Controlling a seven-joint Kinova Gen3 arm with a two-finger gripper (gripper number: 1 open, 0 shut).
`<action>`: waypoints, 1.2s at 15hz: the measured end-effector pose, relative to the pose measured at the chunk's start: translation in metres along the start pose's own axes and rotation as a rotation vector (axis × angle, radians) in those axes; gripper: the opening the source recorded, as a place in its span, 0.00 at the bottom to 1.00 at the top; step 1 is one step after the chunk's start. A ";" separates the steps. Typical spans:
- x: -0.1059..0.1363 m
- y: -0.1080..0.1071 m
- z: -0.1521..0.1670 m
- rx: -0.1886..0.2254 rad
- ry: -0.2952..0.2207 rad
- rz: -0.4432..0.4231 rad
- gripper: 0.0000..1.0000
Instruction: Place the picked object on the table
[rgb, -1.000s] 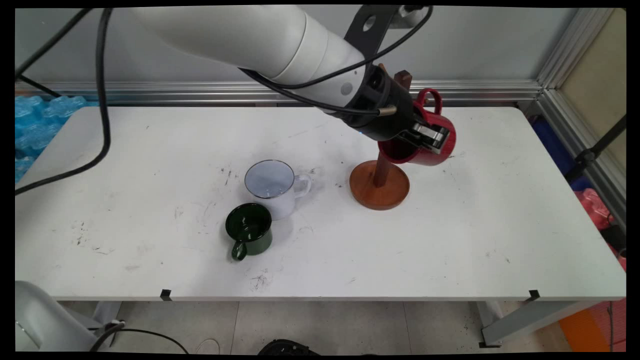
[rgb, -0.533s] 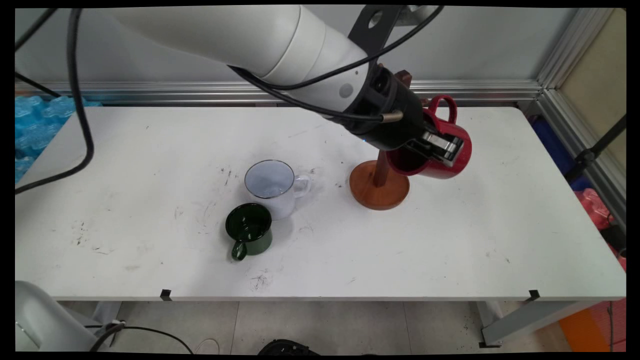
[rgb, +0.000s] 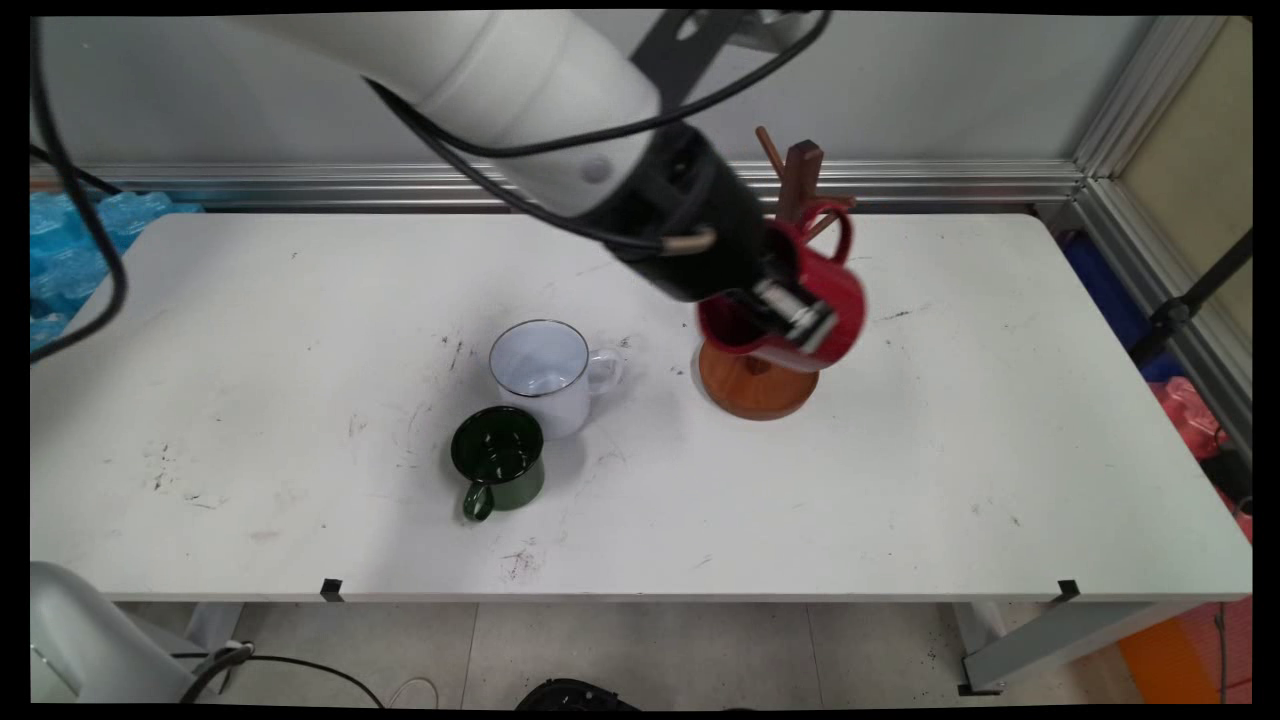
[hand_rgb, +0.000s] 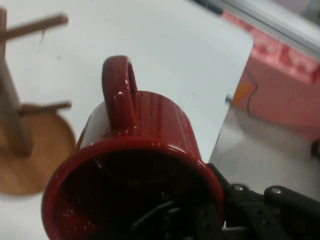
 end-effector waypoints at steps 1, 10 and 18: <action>-0.002 -0.001 -0.009 0.010 -0.023 0.026 0.00; -0.021 -0.071 -0.072 0.183 -0.219 0.155 0.00; -0.011 -0.156 -0.078 0.250 -0.368 0.331 0.00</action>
